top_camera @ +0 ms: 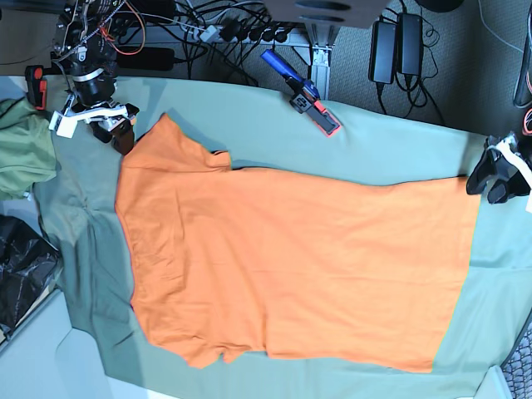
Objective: Fold the T-shirt properly
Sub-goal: 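Grasp the shirt's shoulder with right gripper and hem corner with left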
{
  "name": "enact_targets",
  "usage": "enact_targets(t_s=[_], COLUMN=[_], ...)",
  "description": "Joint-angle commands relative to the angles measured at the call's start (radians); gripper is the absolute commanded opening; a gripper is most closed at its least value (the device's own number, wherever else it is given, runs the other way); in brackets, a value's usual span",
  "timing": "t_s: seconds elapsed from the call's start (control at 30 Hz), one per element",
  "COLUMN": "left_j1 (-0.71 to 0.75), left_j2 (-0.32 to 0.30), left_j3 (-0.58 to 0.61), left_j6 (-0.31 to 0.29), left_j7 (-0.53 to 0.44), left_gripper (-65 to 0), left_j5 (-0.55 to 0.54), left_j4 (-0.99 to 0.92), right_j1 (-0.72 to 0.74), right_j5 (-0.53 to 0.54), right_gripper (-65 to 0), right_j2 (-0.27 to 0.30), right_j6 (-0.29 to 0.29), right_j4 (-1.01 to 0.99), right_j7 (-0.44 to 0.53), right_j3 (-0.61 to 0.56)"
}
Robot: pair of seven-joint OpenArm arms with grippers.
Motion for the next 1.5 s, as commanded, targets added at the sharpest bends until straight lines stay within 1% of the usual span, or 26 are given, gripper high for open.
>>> enact_targets(t_s=[0.0, 0.2, 0.5, 0.73, 0.93, 1.2, 1.27, 1.33, 1.37, 1.4, 1.47], left_j1=[-0.028, -0.106, -0.109, -0.12, -0.119, -0.119, -0.119, -0.12, -0.119, -0.119, -0.119], left_j2=[-0.017, -0.017, -0.011, 0.016, 0.019, 0.019, 0.019, 0.019, 0.019, 0.019, 0.019], left_j3=[-0.006, 0.005, 0.144, 0.159, 0.159, 0.159, 0.159, 0.159, 0.159, 0.159, 0.159], left_j6=[-0.012, -0.012, -0.012, -0.011, -0.011, -0.008, 0.016, 0.039, 0.048, 0.048, 0.048], left_j7=[-0.021, -0.02, -0.019, -0.019, -0.019, -0.019, -0.019, -0.019, -0.019, -0.019, -0.019], left_gripper=[-22.9, -22.9, -22.9, -22.9, -22.9, -22.9, -22.9, -22.9, -22.9, -22.9, -22.9], left_j5=[-0.017, -0.009, -0.009, 0.006, 0.009, 0.009, 0.011, 0.039, 0.044, 0.044, 0.043], left_j4=[-0.013, -0.168, -0.182, -0.182, -0.182, -0.182, -0.182, -0.182, -0.182, -0.182, -0.182], right_j1=[0.0, 0.0, 0.0, 0.025, 0.025, 0.025, 0.025, 0.025, 0.025, 0.025, 0.027], right_j5=[0.003, 0.001, 0.012, 0.011, 0.012, 0.019, 0.018, 0.018, 0.015, 0.015, 0.015], right_gripper=[-29.0, -29.0, -29.0, -29.0, -29.0, -29.3, -29.3, -29.3, -29.9, -32.7, -42.2], right_j2=[0.014, 0.013, 0.009, -0.054, -0.1, -0.109, -0.116, -0.123, -0.126, -0.129, -0.133], right_j6=[-0.022, -0.022, -0.022, -0.021, -0.021, -0.02, -0.02, -0.02, -0.02, -0.02, -0.02], right_j4=[0.012, 0.012, 0.012, 0.012, 0.012, 0.012, 0.012, 0.012, 0.012, 0.012, 0.012], right_j7=[0.0, -0.004, -0.003, -0.013, -0.019, -0.031, -0.03, -0.03, -0.03, -0.03, -0.03], right_j3=[0.005, 0.005, -0.038, -0.04, -0.043, -0.093, -0.103, -0.108, -0.108, -0.107, -0.108])
